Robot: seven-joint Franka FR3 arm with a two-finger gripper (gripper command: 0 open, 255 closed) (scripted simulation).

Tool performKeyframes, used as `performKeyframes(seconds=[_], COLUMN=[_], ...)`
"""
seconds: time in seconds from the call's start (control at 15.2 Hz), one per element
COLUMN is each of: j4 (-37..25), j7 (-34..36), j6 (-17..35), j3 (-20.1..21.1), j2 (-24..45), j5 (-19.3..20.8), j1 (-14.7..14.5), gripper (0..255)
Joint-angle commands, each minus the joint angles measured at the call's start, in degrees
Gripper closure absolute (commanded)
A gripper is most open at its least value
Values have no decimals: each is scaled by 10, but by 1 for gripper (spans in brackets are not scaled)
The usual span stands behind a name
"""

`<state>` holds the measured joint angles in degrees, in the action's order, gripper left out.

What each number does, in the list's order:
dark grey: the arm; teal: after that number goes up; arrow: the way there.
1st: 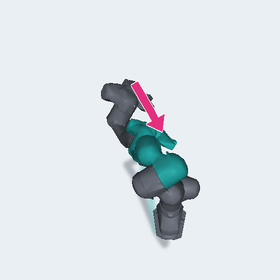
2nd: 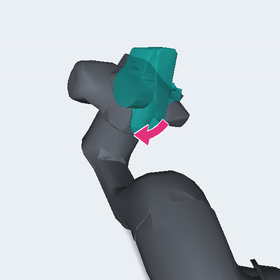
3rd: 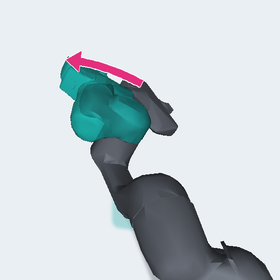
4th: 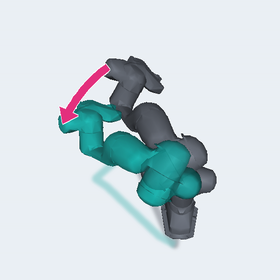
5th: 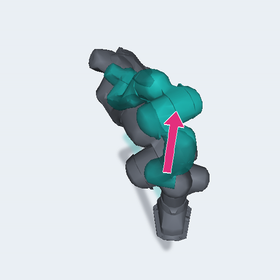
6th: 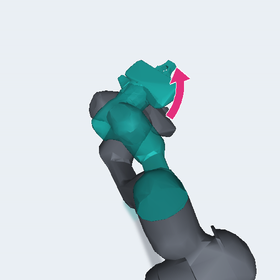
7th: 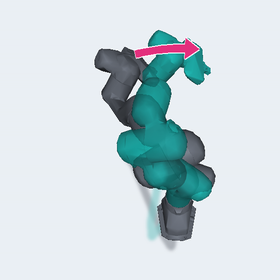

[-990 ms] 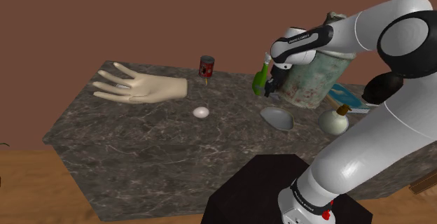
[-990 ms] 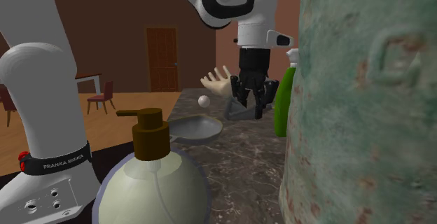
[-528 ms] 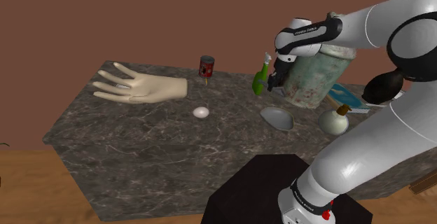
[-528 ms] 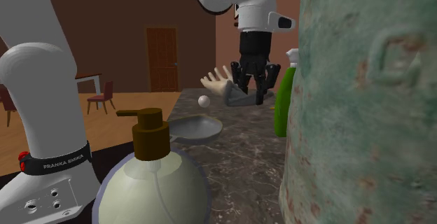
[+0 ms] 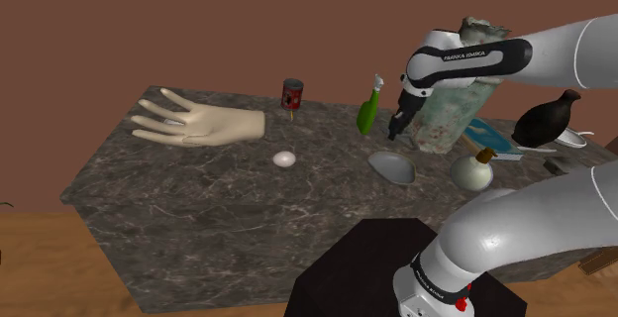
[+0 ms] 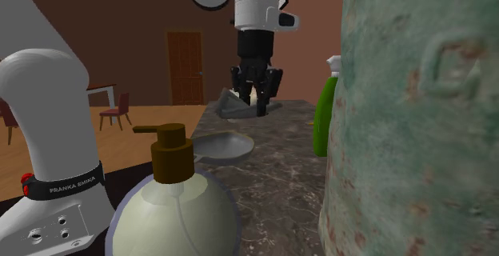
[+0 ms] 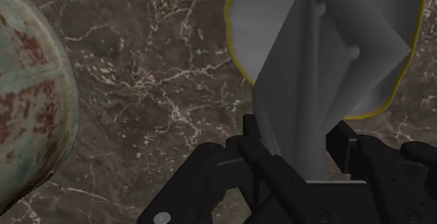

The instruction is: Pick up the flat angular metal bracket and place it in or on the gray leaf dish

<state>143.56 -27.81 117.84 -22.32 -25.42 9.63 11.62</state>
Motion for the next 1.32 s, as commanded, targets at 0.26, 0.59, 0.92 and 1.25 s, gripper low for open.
performKeyframes(seconds=[0.26, 0.59, 0.92, 1.25], j4=[119, 126, 147, 164], j7=[22, 14, 6, 4], j6=[-44, 36, 120, 168], j3=[26, 1, -23, -33], j2=[-161, -122, -82, -51], j5=[35, 34, 34, 34], j1=[40, 37, 33, 29], gripper=[255, 0, 0, 0])
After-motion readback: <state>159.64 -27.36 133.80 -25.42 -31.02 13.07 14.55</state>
